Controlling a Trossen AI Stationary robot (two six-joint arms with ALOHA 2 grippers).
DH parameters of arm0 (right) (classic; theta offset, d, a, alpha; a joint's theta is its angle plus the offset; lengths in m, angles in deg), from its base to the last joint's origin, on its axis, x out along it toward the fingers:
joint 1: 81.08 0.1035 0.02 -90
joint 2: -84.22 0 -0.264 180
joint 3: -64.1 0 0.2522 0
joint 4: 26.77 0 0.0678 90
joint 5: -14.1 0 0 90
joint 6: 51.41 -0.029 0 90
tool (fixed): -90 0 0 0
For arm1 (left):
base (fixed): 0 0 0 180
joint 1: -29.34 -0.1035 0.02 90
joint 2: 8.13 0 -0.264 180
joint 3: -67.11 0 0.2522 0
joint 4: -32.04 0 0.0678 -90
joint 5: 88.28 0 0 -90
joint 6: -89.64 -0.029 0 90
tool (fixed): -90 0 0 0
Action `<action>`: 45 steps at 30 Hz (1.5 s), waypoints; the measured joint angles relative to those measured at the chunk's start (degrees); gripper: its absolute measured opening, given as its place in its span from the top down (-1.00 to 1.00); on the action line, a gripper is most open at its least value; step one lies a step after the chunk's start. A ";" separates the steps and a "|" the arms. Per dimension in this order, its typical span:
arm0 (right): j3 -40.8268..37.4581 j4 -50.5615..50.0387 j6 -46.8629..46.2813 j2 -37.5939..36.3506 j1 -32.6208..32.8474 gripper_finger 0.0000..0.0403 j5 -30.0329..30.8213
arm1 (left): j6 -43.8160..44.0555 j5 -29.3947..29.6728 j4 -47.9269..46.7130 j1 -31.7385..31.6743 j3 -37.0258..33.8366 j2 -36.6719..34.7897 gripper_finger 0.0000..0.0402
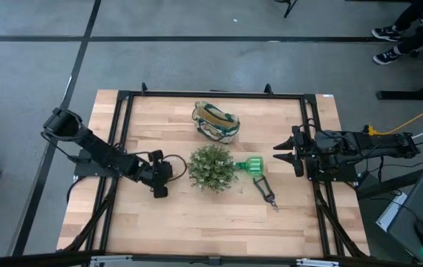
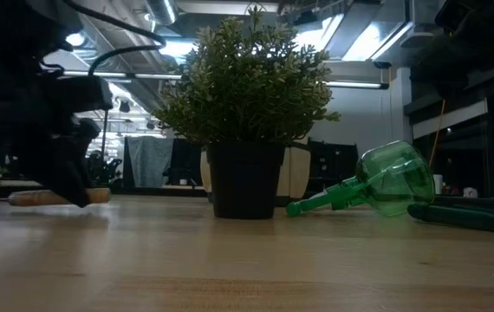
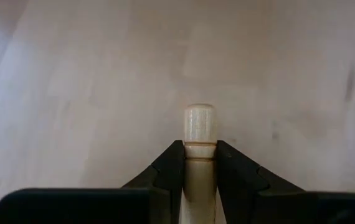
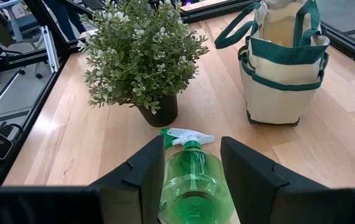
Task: Pick & Place Garden tools in Gardening bag
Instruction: Put the brown trowel into the green gardening bag
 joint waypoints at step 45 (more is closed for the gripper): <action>0.00 0.00 0.00 -0.01 0.00 0.21 0.00 | 3.57 -4.52 3.32 -24.60 0.07 -0.02 0.64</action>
